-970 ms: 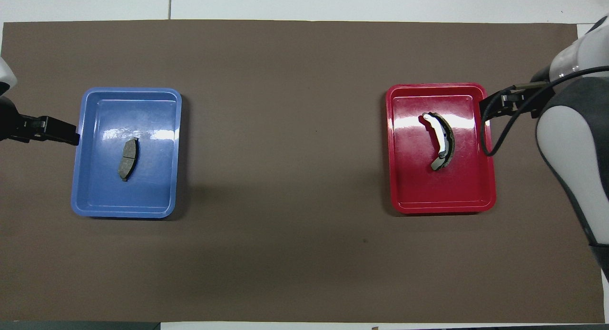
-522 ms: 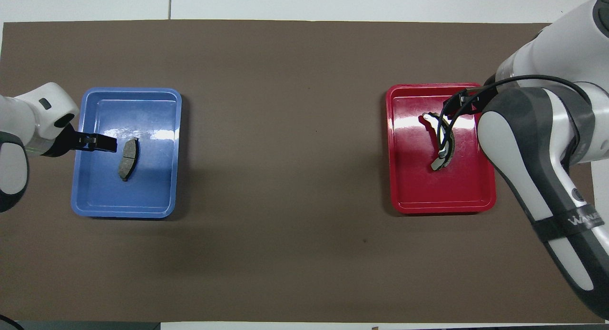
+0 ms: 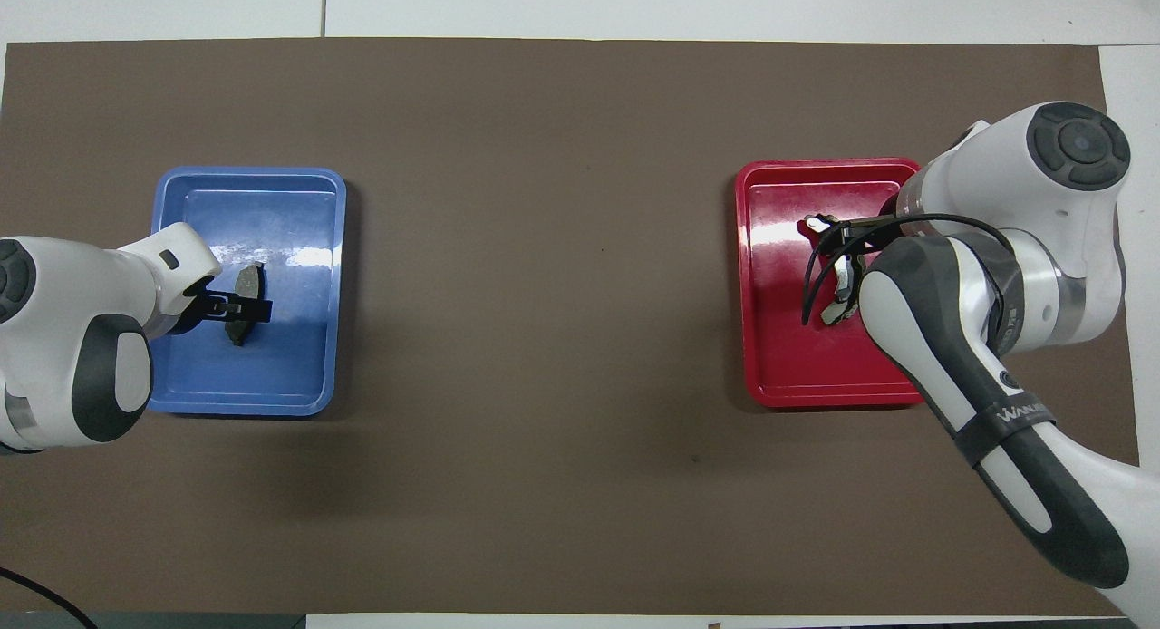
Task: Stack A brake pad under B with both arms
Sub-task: 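Reach both grippers down to the pads in the blue and red trays, then close both grippers on the dark pad and the silver pad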
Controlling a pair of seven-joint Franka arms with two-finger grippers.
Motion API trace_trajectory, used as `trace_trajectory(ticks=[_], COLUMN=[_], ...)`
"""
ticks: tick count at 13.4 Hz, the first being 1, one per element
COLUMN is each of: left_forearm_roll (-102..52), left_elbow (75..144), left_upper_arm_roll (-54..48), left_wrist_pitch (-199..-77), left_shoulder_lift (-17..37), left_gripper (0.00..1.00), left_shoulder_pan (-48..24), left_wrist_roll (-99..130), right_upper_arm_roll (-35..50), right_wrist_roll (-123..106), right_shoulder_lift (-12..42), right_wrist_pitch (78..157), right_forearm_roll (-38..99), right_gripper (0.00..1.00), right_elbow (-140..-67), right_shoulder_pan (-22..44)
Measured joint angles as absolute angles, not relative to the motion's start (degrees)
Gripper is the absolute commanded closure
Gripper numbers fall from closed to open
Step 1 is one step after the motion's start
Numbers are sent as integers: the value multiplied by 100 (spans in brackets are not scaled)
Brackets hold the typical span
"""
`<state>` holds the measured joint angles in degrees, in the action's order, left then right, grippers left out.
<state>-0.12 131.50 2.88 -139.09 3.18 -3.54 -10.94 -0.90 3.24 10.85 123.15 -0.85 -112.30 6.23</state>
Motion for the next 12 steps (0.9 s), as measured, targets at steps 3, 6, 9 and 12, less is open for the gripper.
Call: trace_trajectory(ticks=[3,6,9,12], left_forearm_roll=[-12,-12,-12,-12], left_elbow=[13149,13149,13147,13114], left_upper_arm_roll=[288,288,288,274], left_wrist_pitch=[-14178,-14402,-14440,-14433], left_shoulder_lift=[495,716,876,868], left_gripper=[2,3,34,95], left_shoulder_pan=[-354,-354,-354,-367], left_wrist_roll=[-1103,-1105,-1113,-1117], right_upper_arm_roll=[-97,-100,-103,-106], right_wrist_roll=[210,107,3,-20], right_shoulder_lift=[1164,1359,1555,1640], right_wrist_pitch=[12554,12871,13112,13143], right_forearm_roll=[-85,-85,-85,-85], right_gripper=[14,18,20,24], right_elbow=[-11491,-11625,-11704,-11713], right_shoulder_pan=[538,512,482,481])
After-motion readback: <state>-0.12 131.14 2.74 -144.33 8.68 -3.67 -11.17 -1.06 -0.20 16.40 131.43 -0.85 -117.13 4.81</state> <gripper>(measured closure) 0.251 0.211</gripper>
